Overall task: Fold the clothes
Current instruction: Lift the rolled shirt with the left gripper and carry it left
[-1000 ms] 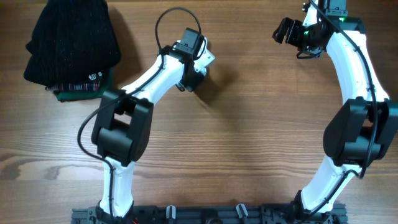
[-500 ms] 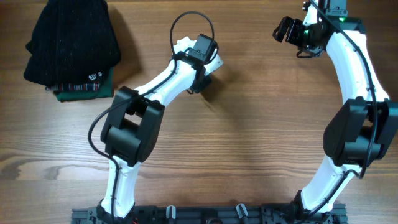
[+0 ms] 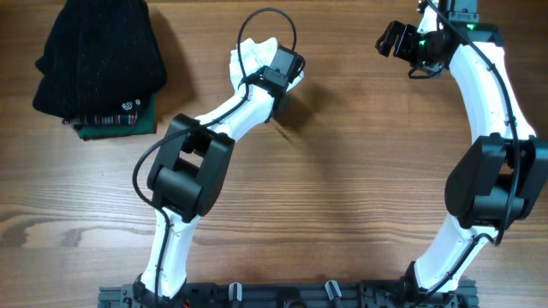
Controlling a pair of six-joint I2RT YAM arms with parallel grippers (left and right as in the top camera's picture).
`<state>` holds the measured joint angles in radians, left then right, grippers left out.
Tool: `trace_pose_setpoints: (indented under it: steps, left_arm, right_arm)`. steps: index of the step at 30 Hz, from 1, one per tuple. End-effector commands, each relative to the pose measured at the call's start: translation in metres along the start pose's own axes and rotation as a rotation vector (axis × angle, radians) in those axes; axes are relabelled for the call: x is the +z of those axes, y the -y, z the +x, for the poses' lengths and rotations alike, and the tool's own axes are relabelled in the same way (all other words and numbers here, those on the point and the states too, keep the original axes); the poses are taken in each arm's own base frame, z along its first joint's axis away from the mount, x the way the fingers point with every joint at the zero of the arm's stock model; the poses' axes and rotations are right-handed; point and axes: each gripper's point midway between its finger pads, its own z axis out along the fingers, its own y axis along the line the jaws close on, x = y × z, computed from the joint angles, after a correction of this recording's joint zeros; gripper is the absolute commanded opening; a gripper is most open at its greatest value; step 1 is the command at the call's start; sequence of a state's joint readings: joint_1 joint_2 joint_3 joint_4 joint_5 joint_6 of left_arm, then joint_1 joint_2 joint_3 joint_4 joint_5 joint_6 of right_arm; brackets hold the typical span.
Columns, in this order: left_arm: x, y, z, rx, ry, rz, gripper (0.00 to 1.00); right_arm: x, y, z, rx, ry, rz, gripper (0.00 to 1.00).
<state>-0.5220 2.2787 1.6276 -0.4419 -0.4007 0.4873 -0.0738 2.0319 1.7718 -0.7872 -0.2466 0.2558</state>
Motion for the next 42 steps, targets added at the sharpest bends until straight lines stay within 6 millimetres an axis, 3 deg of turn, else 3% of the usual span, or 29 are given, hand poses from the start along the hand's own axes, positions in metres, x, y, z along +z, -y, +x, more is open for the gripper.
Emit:
trace_pose_setpoints:
  steps: [1, 7, 11, 17, 27, 36, 42]
  left_arm:
    - [0.025, 0.016, 0.029, 0.022, -0.088, 0.016, 0.08]
    - [0.014, -0.004, 0.027, -0.008, -0.092, -0.063, 0.04]
    - [-0.006, -0.037, 0.018, -0.047, -0.071, -0.145, 0.04]
    - [-0.05, -0.102, 0.004, -0.158, 0.02, -0.222, 0.04]
    - [-0.116, -0.194, -0.002, -0.307, 0.178, -0.365, 0.04]
    - [-0.131, -0.231, -0.004, -0.236, 0.221, -0.461, 0.04]
    - [-0.142, -0.268, -0.002, -0.247, 0.252, -0.579, 0.04]
  right_arm:
    - [-0.005, -0.007, -0.005, -0.028, 0.017, -0.022, 0.99]
    - [-0.005, -0.006, -0.004, -0.028, 0.013, -0.021, 1.0]
    - [-0.005, -0.006, -0.002, -0.026, 0.008, -0.02, 1.0]
    - [-0.005, -0.005, 0.001, -0.023, -0.006, -0.016, 1.0]
    - [-0.004, -0.007, 0.002, -0.024, -0.01, -0.018, 0.99]
    - [-0.003, -0.011, 0.004, -0.033, -0.014, -0.022, 0.99]
    - [-0.003, -0.011, 0.005, -0.032, -0.018, -0.02, 1.0]
